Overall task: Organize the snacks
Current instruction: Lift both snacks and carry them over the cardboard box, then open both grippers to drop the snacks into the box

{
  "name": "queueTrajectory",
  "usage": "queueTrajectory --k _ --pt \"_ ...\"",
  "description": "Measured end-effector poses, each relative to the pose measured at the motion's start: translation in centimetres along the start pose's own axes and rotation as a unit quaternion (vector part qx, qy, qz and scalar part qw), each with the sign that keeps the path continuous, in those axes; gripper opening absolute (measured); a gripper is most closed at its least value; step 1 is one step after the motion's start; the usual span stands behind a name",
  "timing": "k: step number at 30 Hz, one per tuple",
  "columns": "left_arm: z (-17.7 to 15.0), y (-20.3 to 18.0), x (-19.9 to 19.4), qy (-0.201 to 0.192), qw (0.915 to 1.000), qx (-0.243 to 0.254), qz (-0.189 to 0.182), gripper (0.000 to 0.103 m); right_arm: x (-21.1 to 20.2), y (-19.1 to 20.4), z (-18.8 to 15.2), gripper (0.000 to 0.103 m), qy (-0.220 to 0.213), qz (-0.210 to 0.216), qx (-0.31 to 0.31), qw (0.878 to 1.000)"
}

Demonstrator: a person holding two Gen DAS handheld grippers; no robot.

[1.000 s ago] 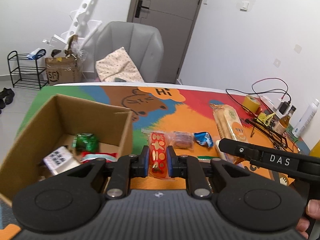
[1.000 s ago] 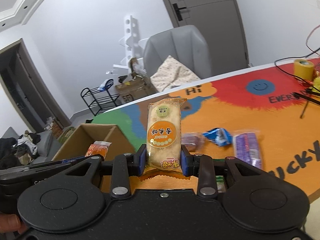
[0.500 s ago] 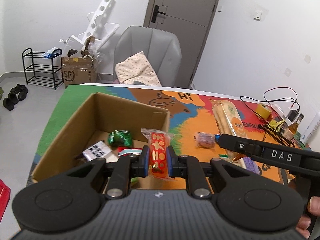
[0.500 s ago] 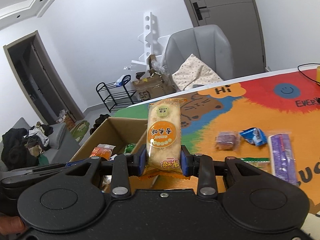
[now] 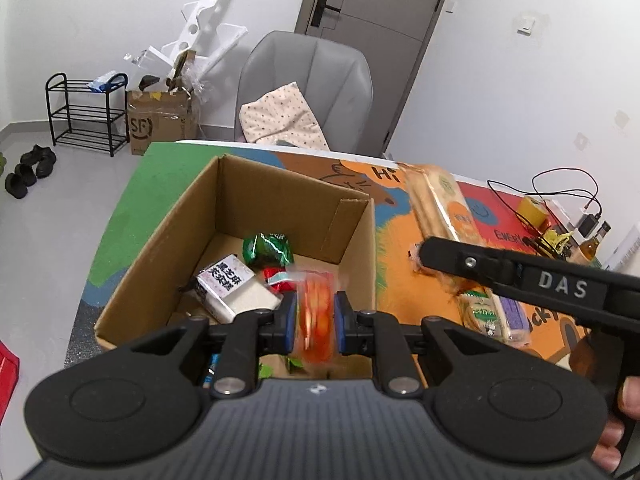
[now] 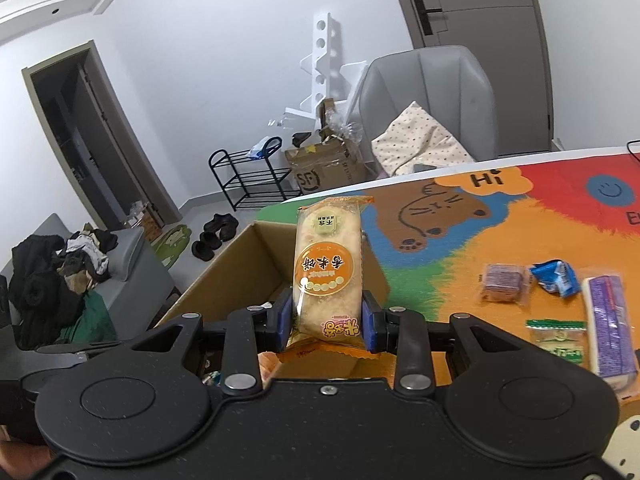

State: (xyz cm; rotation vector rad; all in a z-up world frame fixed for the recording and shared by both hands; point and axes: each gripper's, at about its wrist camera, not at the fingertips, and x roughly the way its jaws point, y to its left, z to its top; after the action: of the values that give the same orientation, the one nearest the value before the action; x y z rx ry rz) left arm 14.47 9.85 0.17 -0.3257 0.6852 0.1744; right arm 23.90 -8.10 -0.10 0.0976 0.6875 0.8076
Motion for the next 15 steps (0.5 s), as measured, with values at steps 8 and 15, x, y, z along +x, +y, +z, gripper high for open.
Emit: queueTrajectory --k 8,15 --pt "0.3 2.6 -0.6 -0.007 0.9994 -0.028 0.016 0.021 1.4 1.7 0.3 0.032 0.009 0.013 -0.006 1.0" --pt "0.7 4.5 -1.3 -0.015 0.9985 -0.044 0.029 0.032 2.7 3.4 0.6 0.043 0.027 0.05 -0.008 0.998"
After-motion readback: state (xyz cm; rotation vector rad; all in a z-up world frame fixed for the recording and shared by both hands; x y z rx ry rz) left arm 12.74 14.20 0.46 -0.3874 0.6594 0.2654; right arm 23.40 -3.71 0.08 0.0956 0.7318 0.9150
